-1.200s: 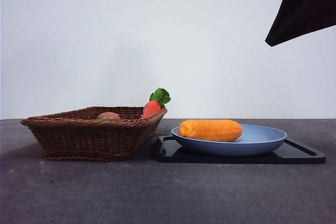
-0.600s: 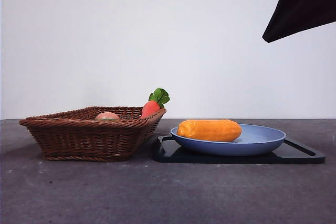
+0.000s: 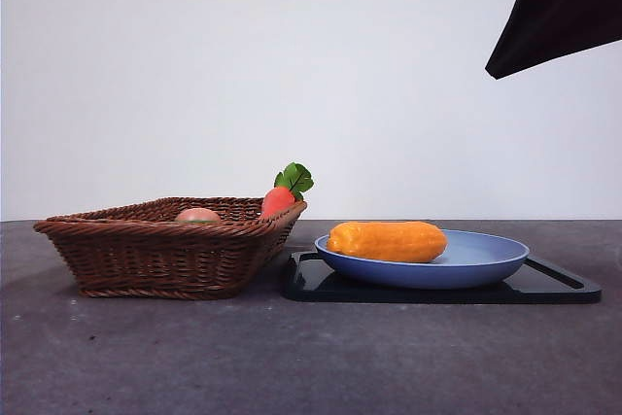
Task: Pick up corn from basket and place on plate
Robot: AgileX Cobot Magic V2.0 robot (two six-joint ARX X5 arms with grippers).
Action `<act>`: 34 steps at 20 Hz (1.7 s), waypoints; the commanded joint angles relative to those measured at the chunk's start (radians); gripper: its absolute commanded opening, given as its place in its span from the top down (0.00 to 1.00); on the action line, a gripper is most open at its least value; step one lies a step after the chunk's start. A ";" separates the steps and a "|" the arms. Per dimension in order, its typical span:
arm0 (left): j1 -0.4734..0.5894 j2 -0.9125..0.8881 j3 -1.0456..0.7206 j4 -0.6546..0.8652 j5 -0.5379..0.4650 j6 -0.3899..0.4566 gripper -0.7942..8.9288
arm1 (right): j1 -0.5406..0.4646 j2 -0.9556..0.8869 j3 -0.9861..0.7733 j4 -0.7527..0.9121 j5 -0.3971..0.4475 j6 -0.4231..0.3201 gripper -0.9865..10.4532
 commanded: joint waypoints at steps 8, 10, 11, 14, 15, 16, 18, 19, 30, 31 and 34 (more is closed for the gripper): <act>0.002 -0.194 -0.161 -0.049 -0.003 -0.028 0.91 | 0.004 0.006 0.007 0.011 -0.001 -0.005 0.91; 0.002 -0.208 -0.182 -0.058 -0.003 -0.034 0.91 | 0.004 0.006 0.007 0.010 -0.002 -0.005 0.91; 0.002 -0.208 -0.185 -0.072 -0.003 -0.034 0.91 | 0.004 0.006 0.007 0.010 -0.002 -0.005 0.91; 0.002 -0.208 -0.199 -0.107 -0.003 -0.035 0.91 | 0.004 0.006 0.007 0.010 -0.001 -0.005 0.91; 0.002 -0.208 -0.200 -0.105 -0.003 -0.035 0.91 | 0.004 0.006 0.007 0.011 -0.001 -0.005 0.91; 0.002 -0.208 -0.200 -0.105 -0.003 -0.035 0.91 | 0.004 0.006 0.007 0.011 -0.001 -0.005 0.91; 0.002 -0.207 -0.200 -0.105 -0.003 -0.035 0.91 | 0.004 0.006 0.007 0.010 -0.001 -0.005 0.91; 0.002 -0.207 -0.200 -0.105 -0.003 -0.034 0.91 | 0.004 0.006 0.007 0.011 -0.001 -0.005 0.91; 0.002 -0.207 -0.200 -0.105 -0.003 -0.034 0.91 | 0.004 0.006 0.007 0.011 -0.002 -0.005 0.91; 0.002 -0.207 -0.200 -0.105 -0.003 -0.034 0.91 | 0.004 0.006 0.007 0.011 -0.002 -0.005 0.91; 0.002 -0.207 -0.200 -0.105 -0.003 -0.034 0.91 | 0.004 0.006 0.007 0.015 -0.001 -0.005 0.91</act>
